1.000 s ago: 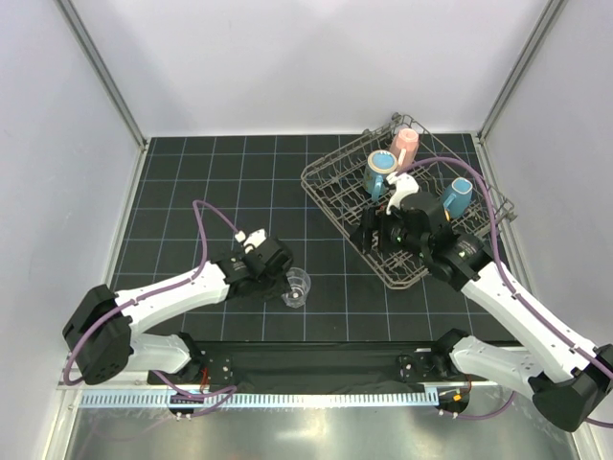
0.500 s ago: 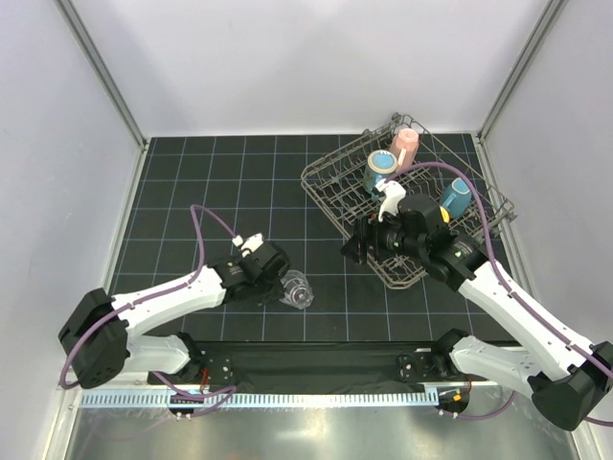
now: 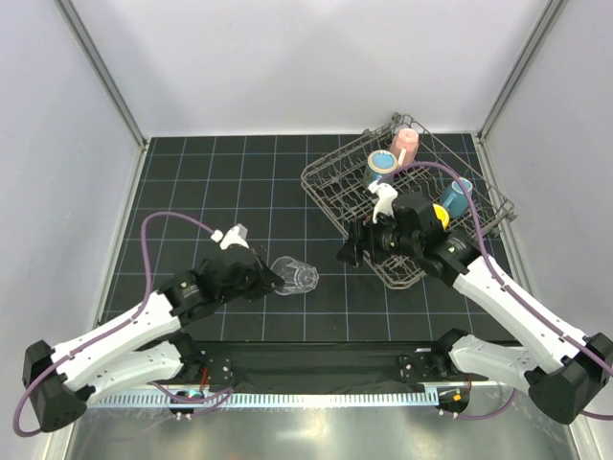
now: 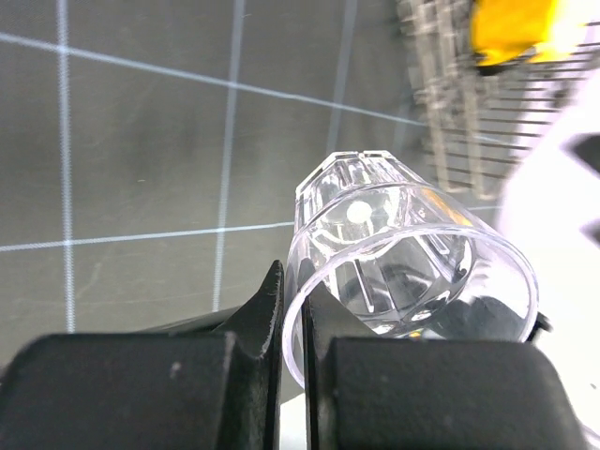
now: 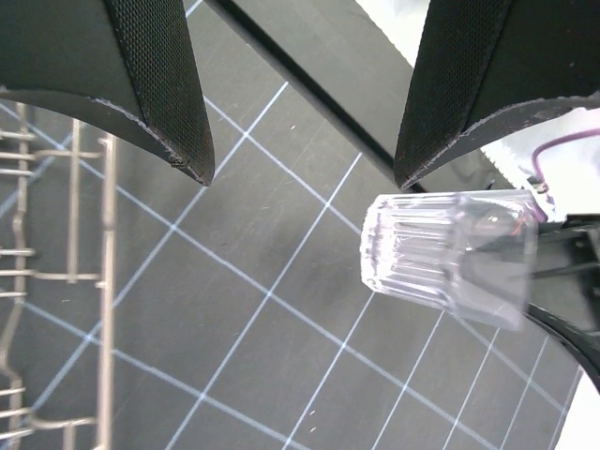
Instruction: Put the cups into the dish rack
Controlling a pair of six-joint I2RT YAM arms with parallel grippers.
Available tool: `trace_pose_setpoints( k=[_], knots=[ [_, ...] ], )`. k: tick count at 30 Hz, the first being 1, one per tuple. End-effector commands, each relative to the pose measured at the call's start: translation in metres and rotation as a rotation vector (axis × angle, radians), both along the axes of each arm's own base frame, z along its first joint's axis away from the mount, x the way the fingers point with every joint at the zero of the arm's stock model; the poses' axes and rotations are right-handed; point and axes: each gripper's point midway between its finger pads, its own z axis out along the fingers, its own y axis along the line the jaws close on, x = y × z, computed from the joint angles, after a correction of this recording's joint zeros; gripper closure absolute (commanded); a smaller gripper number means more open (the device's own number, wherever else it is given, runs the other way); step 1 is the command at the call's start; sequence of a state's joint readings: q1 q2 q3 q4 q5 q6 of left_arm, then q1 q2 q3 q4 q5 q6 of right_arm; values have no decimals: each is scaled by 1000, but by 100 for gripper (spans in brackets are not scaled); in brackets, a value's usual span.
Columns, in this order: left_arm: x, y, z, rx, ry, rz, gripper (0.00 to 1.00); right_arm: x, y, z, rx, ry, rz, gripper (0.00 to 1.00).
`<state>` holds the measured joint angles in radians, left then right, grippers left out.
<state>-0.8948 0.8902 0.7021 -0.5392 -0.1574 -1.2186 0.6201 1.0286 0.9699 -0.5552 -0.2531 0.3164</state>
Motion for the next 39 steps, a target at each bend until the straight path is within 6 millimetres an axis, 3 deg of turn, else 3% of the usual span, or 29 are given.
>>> trace_pose_setpoints(
  k=[1,4,5,7,8,9,11,12,13,17,19,23,27,39],
  knots=[
    [1,-8,32,-130,-108,-29,100,-3,17,18,72,-5,68,22],
    [-5,-1,48,-215,-174,-30,100,-7,28,20,125,14,108,22],
    [-9,3,63,-272,-215,-26,100,-12,33,22,151,28,142,21],
    [-11,9,65,-316,-248,-12,100,-15,41,26,192,38,170,20],
    [-15,15,82,-389,-298,-4,100,-19,46,27,212,50,197,19],
    [-15,19,79,-401,-312,9,100,-22,52,30,232,44,222,18],
    [-19,28,88,-456,-357,22,100,-27,61,32,258,65,254,17],
    [-24,36,103,-516,-405,29,100,-28,66,36,275,58,268,16],
    [-26,40,101,-530,-420,37,100,-33,71,37,283,63,291,16],
    [-39,65,121,-651,-524,65,99,-49,89,51,358,58,368,5],
    [-43,63,120,-599,-528,22,99,-55,97,61,411,43,410,3],
    [-54,57,141,-627,-565,-62,100,-75,113,76,477,49,509,1],
    [-61,66,156,-695,-622,-56,99,-90,123,91,527,21,586,0],
    [-75,59,176,-776,-677,-142,100,-110,149,117,647,33,696,0]
  ],
)
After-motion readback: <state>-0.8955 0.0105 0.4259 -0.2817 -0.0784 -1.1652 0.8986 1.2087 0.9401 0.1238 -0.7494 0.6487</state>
